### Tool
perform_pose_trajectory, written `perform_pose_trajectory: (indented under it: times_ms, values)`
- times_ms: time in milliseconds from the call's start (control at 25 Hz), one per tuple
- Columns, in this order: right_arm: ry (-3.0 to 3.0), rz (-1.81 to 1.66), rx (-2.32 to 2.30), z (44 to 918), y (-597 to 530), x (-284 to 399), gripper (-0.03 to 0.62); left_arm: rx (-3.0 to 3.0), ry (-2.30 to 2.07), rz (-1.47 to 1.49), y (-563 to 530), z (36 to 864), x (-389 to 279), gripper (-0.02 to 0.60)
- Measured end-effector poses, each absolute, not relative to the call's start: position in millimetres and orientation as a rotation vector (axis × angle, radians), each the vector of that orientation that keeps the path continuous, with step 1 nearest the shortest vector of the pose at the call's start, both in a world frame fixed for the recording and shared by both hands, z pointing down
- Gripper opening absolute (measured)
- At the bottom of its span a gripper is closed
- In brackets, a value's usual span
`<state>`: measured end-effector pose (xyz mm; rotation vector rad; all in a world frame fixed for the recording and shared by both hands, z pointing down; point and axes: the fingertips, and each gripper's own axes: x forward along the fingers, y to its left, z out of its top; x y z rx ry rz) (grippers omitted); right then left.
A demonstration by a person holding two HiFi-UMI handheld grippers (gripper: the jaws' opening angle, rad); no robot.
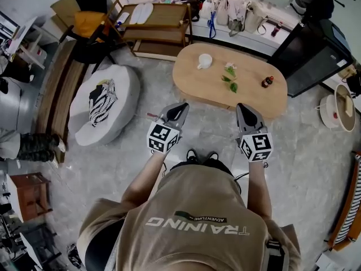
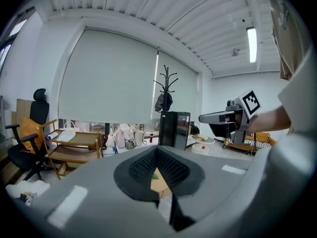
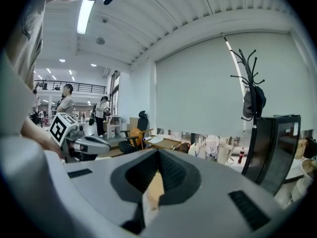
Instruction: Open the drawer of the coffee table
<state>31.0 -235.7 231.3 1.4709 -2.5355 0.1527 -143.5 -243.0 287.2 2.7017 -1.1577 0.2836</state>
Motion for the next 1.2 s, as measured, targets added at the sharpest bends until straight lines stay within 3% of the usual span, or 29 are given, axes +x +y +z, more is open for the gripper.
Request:
perform_pose_trajectory:
  times_ms: [1200]
  values:
    - [-2.456, 0.025, 1.373, 241, -223, 29, 0.005, 2.669, -1.221, 0.198, -252, 291, -149, 0.006]
